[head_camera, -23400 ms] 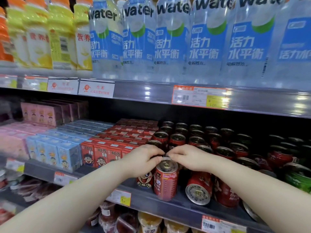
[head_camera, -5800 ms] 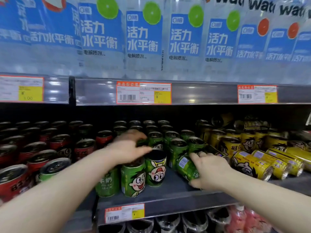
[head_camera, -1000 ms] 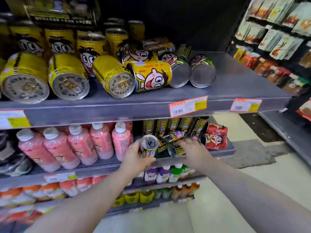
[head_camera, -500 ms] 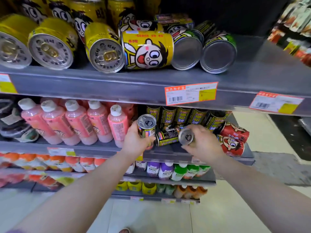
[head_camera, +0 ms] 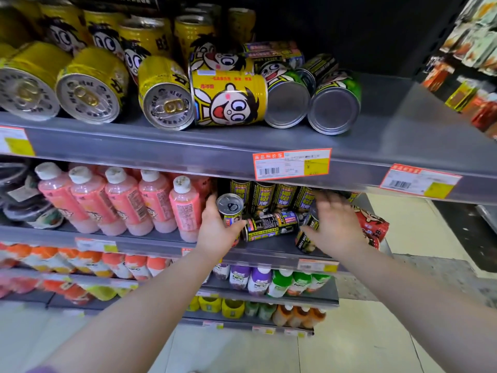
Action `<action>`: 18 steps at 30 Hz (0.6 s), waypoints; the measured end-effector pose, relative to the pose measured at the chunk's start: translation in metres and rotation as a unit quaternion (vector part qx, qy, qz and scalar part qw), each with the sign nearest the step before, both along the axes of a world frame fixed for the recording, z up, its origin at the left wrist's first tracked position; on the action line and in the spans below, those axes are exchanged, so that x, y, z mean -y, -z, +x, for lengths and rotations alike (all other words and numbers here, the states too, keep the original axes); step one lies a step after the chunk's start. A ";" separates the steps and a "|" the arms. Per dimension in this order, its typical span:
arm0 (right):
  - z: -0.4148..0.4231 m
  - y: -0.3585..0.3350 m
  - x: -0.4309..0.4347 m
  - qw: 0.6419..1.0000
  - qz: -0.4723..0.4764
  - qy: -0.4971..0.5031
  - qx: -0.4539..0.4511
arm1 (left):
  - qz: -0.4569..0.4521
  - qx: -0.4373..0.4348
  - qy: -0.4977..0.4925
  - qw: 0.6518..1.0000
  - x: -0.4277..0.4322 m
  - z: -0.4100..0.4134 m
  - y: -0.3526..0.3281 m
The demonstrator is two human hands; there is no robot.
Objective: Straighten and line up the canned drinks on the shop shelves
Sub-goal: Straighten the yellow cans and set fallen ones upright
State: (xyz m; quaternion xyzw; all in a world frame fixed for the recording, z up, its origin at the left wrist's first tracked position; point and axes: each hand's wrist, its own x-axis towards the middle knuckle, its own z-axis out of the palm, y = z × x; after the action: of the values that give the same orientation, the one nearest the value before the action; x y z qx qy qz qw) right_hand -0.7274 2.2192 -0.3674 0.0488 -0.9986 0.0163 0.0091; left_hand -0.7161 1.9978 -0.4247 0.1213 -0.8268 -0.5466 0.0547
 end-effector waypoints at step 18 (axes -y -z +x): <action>-0.028 0.067 0.081 0.975 0.050 -0.183 0.117 | -0.079 -0.015 0.031 0.996 0.008 -0.007 -0.007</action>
State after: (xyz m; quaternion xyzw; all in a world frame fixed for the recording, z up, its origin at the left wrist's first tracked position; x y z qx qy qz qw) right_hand -0.7552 2.1386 -0.4341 0.2292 -0.9664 -0.0269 -0.1132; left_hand -0.7236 1.9897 -0.4176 0.0826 -0.8696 -0.4832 0.0599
